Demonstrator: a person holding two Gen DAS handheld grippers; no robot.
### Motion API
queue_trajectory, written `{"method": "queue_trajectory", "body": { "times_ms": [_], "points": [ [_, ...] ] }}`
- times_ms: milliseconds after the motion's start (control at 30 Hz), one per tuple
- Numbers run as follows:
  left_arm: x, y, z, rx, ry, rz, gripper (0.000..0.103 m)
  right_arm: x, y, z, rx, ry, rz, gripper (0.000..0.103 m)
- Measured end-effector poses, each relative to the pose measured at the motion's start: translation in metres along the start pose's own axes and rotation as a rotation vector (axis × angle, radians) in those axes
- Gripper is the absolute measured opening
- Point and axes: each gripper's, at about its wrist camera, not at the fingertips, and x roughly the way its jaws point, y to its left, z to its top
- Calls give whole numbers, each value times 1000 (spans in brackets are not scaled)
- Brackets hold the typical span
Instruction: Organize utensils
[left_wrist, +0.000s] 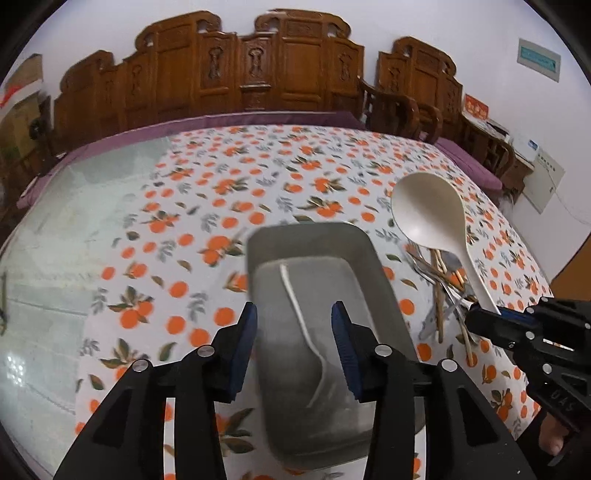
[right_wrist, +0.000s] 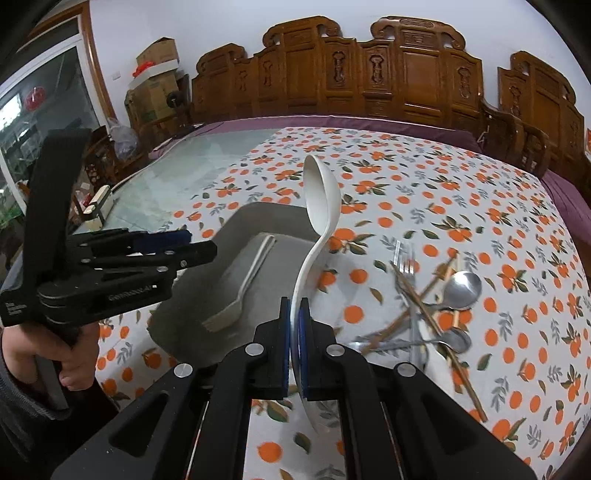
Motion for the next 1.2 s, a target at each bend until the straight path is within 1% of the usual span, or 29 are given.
{"method": "queue_trajectory", "body": {
  "times_ms": [67,100,167,200,333,500,667,767,933,967,1000,1033,1200],
  "points": [
    [-5,7,2,-3,-11,17,41,4,5,3,4,1,7,5],
    [-8,11,2,-6,-16,31,47,7,8,4,8,4,13,5],
    [-15,19,5,-14,-32,42,53,13,14,7,8,12,18,5],
    [-18,23,6,-16,-40,47,54,15,18,8,7,15,20,5],
    [-26,36,9,-25,-64,87,54,33,31,13,1,41,29,5],
    [-34,49,12,-45,-80,84,54,53,43,17,25,70,44,5],
    [-37,56,13,-64,-86,78,54,70,47,15,42,94,40,5],
    [-38,56,13,-65,-86,76,54,77,47,13,48,110,36,9],
    [-39,53,11,-55,-86,73,54,81,49,9,32,121,46,10],
    [-38,53,12,-54,-84,74,54,80,50,9,27,119,55,16],
    [-37,52,12,-52,-80,76,54,79,49,9,24,117,60,25],
    [-37,52,11,-51,-80,76,54,77,49,10,22,109,61,27],
    [-36,51,11,-53,-75,76,54,64,45,13,-1,78,59,28]
  ]
}}
